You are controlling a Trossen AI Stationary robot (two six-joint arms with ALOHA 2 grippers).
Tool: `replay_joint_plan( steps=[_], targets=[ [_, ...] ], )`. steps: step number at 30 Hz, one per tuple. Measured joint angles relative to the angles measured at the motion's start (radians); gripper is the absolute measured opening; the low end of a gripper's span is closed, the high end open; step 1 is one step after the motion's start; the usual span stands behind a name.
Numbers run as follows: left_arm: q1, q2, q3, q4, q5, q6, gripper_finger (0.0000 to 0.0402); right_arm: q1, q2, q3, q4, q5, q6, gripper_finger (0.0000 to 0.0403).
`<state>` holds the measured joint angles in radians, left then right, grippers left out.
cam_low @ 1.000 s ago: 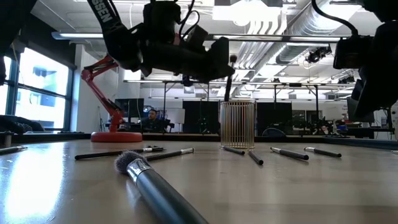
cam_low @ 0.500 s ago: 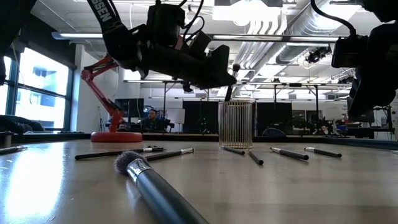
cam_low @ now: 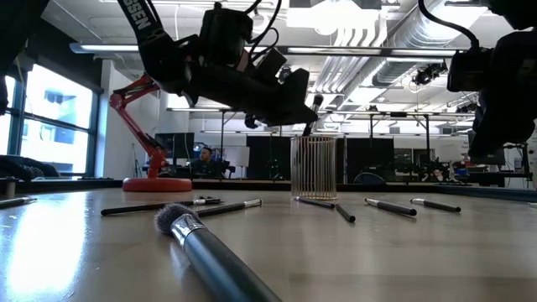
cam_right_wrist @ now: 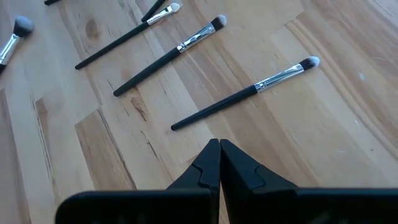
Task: Put items in baskets/containers
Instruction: Put the black powder brush into the yellow container, then put the black eyeshadow brush into the yellow container
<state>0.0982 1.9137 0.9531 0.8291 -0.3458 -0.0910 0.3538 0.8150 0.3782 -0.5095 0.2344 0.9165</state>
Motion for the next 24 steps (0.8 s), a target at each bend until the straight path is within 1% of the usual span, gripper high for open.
replay_joint_plan(
  steps=[10,14,20,24],
  targets=[
    [0.0,0.0,0.0,-0.046,0.001,0.0,0.006,0.0,0.0,0.0,0.006,0.003,0.026,0.0],
    [0.001,0.0,0.0,-0.047,0.023,-0.001,0.0064,0.0,0.0,0.0,0.007,0.022,0.052,0.0],
    [0.001,0.0,0.0,-0.043,0.017,-0.003,0.0109,0.0,0.0,0.0,0.007,0.066,0.109,0.0],
    [0.0,-0.001,0.0,-0.041,-0.027,0.007,0.0131,0.0,0.0,0.0,0.007,0.071,0.14,0.0]
  ],
)
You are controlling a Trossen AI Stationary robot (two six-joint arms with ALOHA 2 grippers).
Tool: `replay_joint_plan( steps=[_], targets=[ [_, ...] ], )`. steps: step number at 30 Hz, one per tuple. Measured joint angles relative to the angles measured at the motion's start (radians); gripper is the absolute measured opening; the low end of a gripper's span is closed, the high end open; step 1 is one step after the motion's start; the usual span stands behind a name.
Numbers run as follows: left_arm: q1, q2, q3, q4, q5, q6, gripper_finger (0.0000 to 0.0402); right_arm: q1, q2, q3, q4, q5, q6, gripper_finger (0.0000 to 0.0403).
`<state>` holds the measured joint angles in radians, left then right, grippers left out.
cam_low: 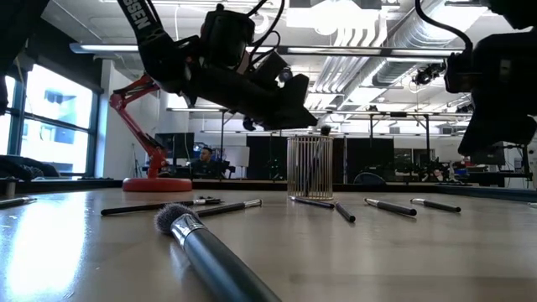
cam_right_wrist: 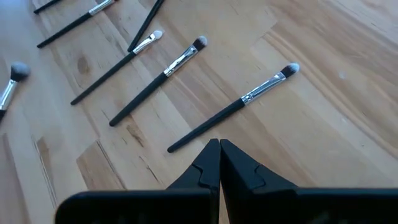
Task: Put items in baskets/containers
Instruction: Put the black eyeshadow brush into the yellow container
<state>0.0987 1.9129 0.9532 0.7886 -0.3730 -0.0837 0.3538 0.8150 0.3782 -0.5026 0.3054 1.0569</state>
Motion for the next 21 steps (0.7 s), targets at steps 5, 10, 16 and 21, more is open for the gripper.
replay_joint_plan(
  steps=[5,10,16,21],
  targets=[
    [0.0,0.0,0.031,-0.013,0.001,0.013,0.0147,0.0,0.0,0.0,0.0,0.024,0.02,0.0],
    [-0.003,-0.016,0.074,-0.037,0.002,0.096,0.015,0.0,0.0,0.0,0.0,0.037,0.021,0.0],
    [-0.045,-0.117,0.155,-0.278,0.001,0.133,0.015,0.0,0.0,0.0,0.0,0.058,0.02,0.0],
    [-0.1,-0.173,0.268,-0.555,-0.005,0.116,0.015,0.0,0.0,0.0,0.001,0.087,-0.013,0.0]
  ],
)
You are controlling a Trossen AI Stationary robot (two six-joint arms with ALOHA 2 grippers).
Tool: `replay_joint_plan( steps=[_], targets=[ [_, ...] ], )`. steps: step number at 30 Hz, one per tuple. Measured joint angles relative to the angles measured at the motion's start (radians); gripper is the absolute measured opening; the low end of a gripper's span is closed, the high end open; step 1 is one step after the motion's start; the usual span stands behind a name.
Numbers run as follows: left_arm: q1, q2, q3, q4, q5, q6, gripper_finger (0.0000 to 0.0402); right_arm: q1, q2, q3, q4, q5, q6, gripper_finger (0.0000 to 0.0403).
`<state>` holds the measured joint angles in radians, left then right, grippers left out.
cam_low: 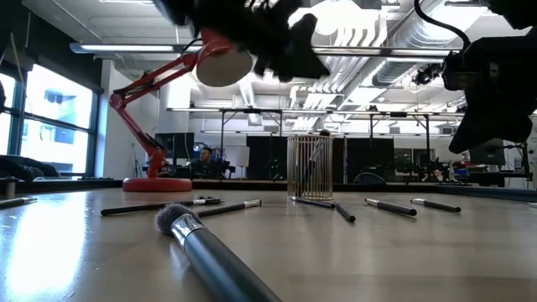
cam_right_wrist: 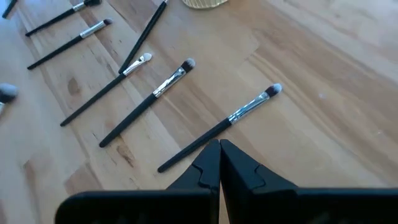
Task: Put items in baskets/containers
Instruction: Put the black eyeshadow brush into the yellow container
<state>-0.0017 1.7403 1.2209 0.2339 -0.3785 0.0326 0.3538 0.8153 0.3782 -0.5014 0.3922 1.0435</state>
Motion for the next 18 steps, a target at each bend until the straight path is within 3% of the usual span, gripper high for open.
replay_joint_plan(
  steps=[3,8,18],
  targets=[
    [-0.038,-0.001,0.088,-0.192,-0.042,-0.055,0.015,0.0,0.0,0.0,0.004,0.011,-0.038,0.0],
    [-0.102,0.008,0.239,-0.462,-0.112,-0.29,0.015,0.0,0.001,0.0,0.006,0.022,-0.059,0.0],
    [-0.204,0.014,0.269,-0.735,-0.017,-0.92,0.0149,0.0,0.001,0.0,0.006,0.054,-0.121,0.0]
  ],
)
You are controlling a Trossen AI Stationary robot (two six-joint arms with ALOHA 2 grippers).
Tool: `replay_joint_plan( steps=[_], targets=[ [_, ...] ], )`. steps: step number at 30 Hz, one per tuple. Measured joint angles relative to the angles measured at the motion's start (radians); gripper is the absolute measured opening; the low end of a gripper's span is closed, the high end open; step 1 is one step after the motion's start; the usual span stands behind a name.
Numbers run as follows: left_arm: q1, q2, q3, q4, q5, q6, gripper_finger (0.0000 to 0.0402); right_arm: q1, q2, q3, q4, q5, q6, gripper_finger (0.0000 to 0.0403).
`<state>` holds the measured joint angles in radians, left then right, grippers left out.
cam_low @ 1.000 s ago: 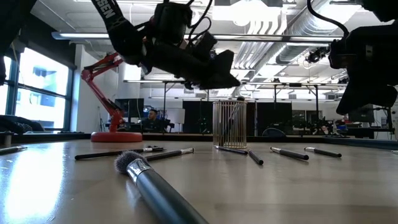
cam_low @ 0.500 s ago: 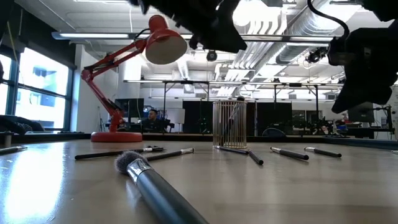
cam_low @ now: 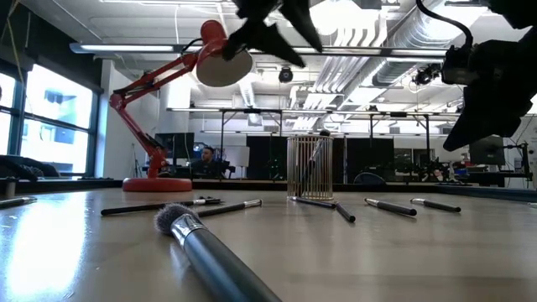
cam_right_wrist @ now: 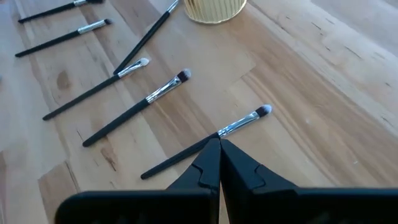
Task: Put items in baskets/containers
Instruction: Put the black eyeshadow brush into the yellow container
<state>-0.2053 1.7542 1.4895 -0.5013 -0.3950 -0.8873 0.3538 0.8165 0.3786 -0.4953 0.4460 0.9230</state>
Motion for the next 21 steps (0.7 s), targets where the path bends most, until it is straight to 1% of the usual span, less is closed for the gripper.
replay_joint_plan(
  steps=[3,5,9,11,13,15,17,18,19,21],
  targets=[
    [-0.021,0.0,0.0,-0.122,0.102,-0.167,0.0149,0.0,0.0,0.0,0.001,-0.001,0.019,0.0],
    [-0.03,0.0,0.0,-0.204,0.167,-0.257,0.0149,0.0,0.0,0.0,0.001,-0.02,0.018,0.0],
    [-0.047,0.0,-0.001,-0.339,0.244,-0.388,0.0149,0.0,0.0,0.0,0.006,-0.061,0.023,0.0],
    [-0.053,0.0,-0.019,-0.351,0.257,-0.37,0.0143,0.0,0.0,0.0,0.019,-0.082,0.043,0.0],
    [-0.058,0.0,-0.06,-0.341,0.296,-0.324,0.0124,0.0,0.0,0.0,0.032,-0.086,0.068,0.0],
    [-0.06,-0.001,-0.113,-0.325,0.334,-0.282,0.0089,0.0,0.0,0.0,0.05,-0.086,0.095,0.0],
    [-0.071,-0.014,-0.173,-0.29,0.367,-0.245,0.0038,0.0,0.0,0.0,0.061,-0.079,0.132,0.0],
    [-0.072,-0.019,-0.207,-0.271,0.378,-0.233,0.002,0.0,0.0,0.0,0.064,-0.077,0.156,0.0],
    [-0.073,-0.019,-0.238,-0.245,0.39,-0.228,0.0011,0.0,0.0,0.0,0.068,-0.074,0.177,0.0],
    [-0.079,-0.018,-0.306,-0.189,0.417,-0.223,0.0015,0.0,0.002,0.0,0.082,-0.077,0.21,0.0]
  ],
)
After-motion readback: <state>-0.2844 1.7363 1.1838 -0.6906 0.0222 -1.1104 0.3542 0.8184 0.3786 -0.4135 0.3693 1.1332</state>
